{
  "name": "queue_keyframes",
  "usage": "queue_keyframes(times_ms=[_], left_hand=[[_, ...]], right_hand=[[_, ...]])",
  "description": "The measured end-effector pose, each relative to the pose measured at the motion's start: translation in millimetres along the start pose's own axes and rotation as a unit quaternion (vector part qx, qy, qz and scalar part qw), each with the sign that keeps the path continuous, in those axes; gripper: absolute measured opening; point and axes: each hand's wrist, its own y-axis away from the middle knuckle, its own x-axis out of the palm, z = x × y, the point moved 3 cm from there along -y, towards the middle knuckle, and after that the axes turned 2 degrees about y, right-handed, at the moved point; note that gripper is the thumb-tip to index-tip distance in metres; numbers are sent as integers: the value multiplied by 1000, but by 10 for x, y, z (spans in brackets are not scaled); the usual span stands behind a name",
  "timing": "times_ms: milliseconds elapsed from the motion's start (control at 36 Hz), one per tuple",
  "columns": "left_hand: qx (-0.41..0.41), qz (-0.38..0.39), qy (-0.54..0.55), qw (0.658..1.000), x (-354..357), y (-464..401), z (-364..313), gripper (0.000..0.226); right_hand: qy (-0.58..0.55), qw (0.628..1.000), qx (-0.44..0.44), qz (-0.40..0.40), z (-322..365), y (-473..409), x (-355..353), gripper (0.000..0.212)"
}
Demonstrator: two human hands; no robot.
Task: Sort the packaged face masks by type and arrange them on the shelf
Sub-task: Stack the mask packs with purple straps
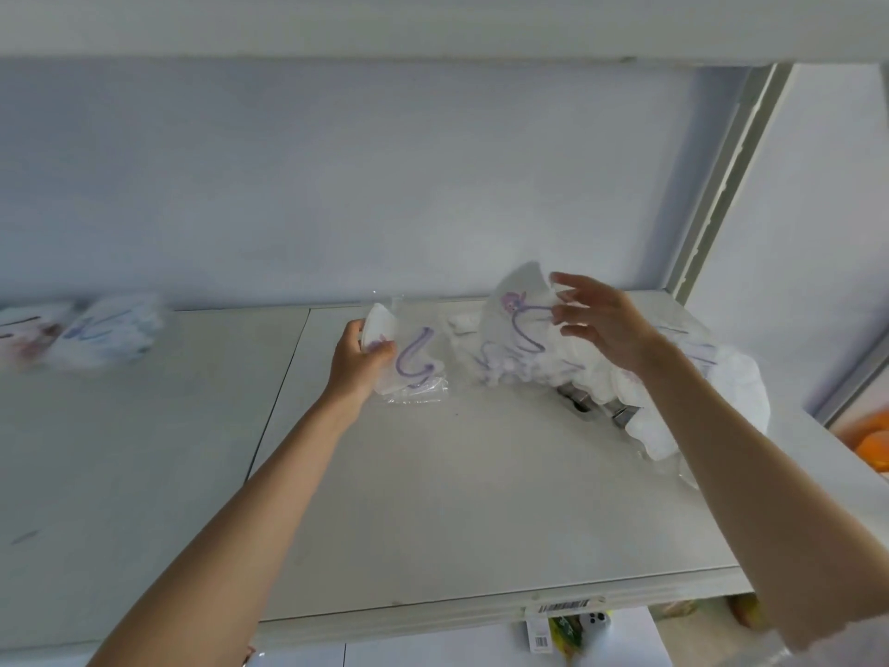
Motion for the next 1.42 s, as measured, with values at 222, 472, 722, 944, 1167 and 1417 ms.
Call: queue_keyframes(times_ms=[222,472,722,944,1167,1417], left_hand=[[-23,63,42,997,239,25,-136,36],[-27,68,52,996,307,108,-84,32],[17,4,10,1000,124,-8,-18,28],[14,1,6,1000,57,-84,25,34],[4,-2,5,1000,65,-120,84,32],[11,-19,36,999,84,-110,62,26]], right_hand=[[186,964,61,177,265,-38,611,55],[270,957,36,102,-15,-237,972,76],[661,735,112,-104,-357,-343,490,67],[623,758,162,-106,-559,-260,386,54],[477,850,96,-202,-493,-247,185,43],[-18,987,33,-158,-219,-105,180,45]])
